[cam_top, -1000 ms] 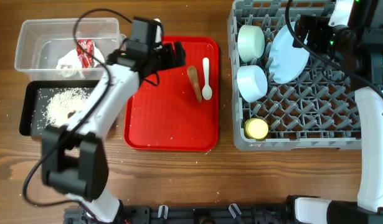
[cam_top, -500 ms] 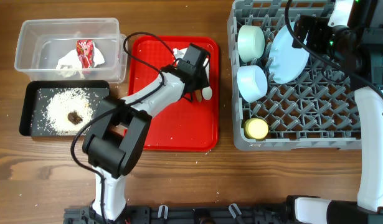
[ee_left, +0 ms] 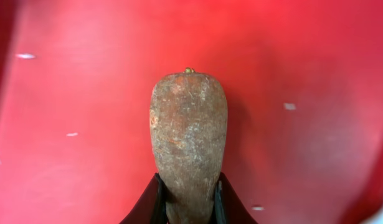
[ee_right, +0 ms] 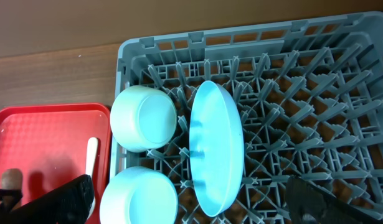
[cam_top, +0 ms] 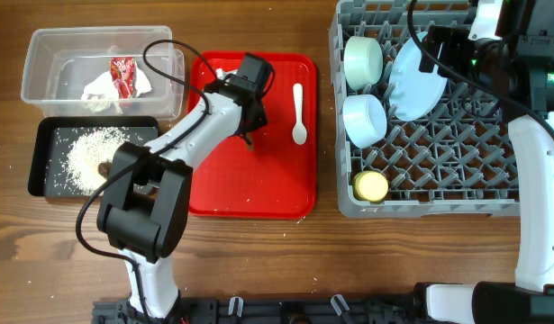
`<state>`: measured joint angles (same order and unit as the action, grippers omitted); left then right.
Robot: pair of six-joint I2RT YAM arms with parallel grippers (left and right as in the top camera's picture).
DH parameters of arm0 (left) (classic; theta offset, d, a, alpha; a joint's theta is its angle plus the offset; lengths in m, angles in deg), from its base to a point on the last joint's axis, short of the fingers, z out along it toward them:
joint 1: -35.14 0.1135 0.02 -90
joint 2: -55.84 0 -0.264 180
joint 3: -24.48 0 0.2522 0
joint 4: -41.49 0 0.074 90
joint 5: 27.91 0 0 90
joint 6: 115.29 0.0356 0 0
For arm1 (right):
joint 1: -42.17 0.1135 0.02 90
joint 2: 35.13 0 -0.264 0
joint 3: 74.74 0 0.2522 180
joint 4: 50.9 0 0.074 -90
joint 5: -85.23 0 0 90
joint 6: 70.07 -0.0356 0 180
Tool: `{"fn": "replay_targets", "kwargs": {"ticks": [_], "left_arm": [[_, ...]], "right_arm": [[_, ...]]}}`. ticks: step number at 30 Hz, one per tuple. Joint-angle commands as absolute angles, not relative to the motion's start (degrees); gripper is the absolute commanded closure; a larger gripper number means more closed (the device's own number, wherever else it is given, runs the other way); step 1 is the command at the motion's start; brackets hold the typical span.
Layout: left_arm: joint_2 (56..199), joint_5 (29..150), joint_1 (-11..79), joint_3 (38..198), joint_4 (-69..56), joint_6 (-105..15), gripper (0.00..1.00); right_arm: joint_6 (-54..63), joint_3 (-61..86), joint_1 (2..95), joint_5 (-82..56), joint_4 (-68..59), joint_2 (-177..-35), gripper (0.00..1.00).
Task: Sort waste into correct bins and load items into the dishwasher rack
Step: 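Grasp carrot with left gripper and lift it, then carry carrot with left gripper onto black tray and release, then reach right gripper to white spoon on red tray and grasp it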
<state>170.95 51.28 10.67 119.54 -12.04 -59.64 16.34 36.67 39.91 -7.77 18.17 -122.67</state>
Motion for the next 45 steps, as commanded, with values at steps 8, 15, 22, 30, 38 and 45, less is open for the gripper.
{"fn": "replay_targets", "kwargs": {"ticks": [8,15,22,30,38,45], "left_arm": [[145.96,41.14,18.21,119.91,-30.77,-62.39,0.89],[144.37,40.79,47.61,115.85,-34.86,-66.53,0.92],[153.50,47.54,57.53,101.95,-14.86,-69.52,0.94],[158.36,50.73,57.38,102.06,-6.01,-67.36,0.46],[141.20,61.09,54.87,103.85,-13.07,-57.15,0.42],[137.22,61.24,45.60,103.85,-13.72,-55.38,0.26]], "right_arm": [[16.91,36.82,39.89,-8.71,18.13,-123.15,0.00],[16.91,36.82,39.89,-8.71,18.43,-123.15,0.00],[16.91,36.82,39.89,-8.73,18.46,-123.15,0.00],[16.93,36.82,39.91,-9.24,18.81,-123.15,0.00],[10.90,36.82,48.13,-21.02,15.50,-124.40,0.01],[3.40,36.82,68.87,-16.87,14.70,-140.14,0.23]]}}
